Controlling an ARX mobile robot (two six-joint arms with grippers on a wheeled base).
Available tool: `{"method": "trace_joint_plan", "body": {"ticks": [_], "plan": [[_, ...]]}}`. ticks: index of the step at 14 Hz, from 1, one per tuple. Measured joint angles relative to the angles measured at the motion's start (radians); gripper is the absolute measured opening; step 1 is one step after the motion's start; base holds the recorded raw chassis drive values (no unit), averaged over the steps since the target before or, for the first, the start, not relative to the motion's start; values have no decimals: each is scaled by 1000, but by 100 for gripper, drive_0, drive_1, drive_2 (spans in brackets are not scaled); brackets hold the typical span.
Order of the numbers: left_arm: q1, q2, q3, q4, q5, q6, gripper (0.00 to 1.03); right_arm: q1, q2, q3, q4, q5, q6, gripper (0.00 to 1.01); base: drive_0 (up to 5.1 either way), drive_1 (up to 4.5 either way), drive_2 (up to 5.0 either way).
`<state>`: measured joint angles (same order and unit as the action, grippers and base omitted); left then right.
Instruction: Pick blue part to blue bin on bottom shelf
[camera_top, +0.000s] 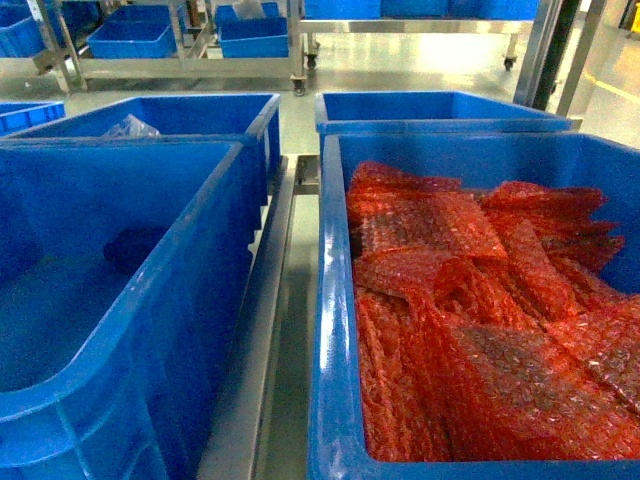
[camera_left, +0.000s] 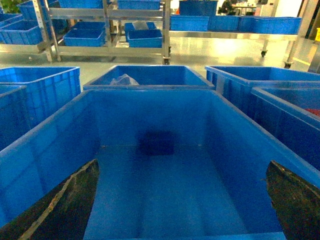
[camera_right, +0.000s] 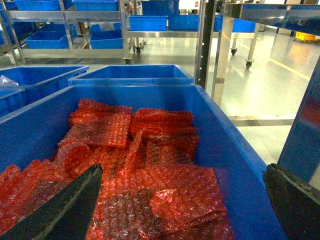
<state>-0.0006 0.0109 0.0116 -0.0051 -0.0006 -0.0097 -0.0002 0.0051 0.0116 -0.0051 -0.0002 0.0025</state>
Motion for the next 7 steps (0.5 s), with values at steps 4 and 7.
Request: {"method": "trace_joint_plan", "body": {"ticks": [4,7], "plan": [[0,0,0,0,0,0,98,0,0,0,0,0,0,98,0,0,0],[0,0,0,0,0,0,98,0,0,0,0,0,0,98,0,0,0]]}}
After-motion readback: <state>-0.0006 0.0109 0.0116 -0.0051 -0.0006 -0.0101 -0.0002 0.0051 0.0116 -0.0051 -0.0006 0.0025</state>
